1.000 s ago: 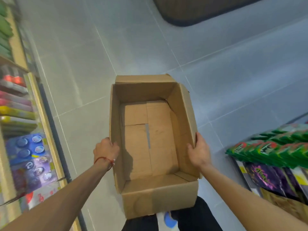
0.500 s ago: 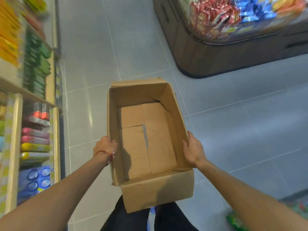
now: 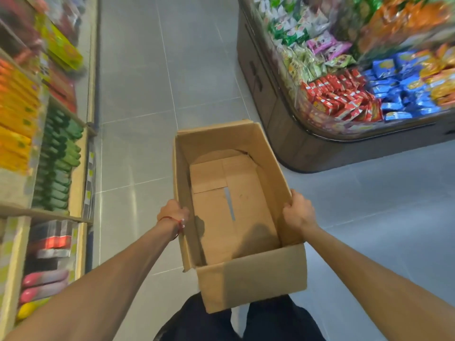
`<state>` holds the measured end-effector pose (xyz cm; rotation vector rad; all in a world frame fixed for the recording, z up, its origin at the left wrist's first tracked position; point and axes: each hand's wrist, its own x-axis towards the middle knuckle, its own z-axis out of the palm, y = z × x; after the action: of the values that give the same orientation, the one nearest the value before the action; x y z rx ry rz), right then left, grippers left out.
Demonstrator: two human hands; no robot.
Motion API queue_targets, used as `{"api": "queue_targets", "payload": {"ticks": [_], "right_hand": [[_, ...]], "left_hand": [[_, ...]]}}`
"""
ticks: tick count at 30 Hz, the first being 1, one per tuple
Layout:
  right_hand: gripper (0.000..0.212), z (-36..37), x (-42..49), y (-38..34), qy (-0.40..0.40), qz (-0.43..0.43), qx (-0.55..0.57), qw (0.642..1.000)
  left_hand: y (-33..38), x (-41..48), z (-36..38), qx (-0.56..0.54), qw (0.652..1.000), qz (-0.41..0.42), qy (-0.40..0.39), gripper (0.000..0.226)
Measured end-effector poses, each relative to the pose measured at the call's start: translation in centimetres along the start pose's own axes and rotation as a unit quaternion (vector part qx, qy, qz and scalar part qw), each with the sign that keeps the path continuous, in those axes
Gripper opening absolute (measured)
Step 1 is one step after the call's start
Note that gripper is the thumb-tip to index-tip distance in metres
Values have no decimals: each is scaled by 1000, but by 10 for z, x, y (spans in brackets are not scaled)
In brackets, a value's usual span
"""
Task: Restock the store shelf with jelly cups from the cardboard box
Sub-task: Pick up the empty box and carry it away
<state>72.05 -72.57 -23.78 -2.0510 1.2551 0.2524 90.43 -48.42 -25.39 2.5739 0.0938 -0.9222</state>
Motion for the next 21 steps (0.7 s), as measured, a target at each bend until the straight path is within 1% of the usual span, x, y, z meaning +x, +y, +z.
{"api": "queue_targets", "payload": {"ticks": [3, 7, 11, 14, 17, 21], "right_hand": [[31, -20, 51, -41, 7, 0, 15, 1000], [37, -47, 132, -76, -2, 12, 20, 1000], [37, -70, 225, -105, -18, 20, 3, 1000], [34, -85, 289, -126, -14, 37, 0, 999], [31, -89, 347, -153, -16, 49, -4, 999], [37, -75, 415, -176, -20, 78, -9, 997]], "left_hand": [[51, 43, -21, 13, 1000, 23, -11, 22], [120, 103, -32, 4, 1000, 9, -23, 25], [181, 159, -32, -52, 997, -16, -47, 20], [224, 198, -33, -84, 994, -40, -62, 23], [257, 242, -33, -88, 993, -58, -55, 31], [291, 302, -30, -82, 993, -63, -56, 34]]}}
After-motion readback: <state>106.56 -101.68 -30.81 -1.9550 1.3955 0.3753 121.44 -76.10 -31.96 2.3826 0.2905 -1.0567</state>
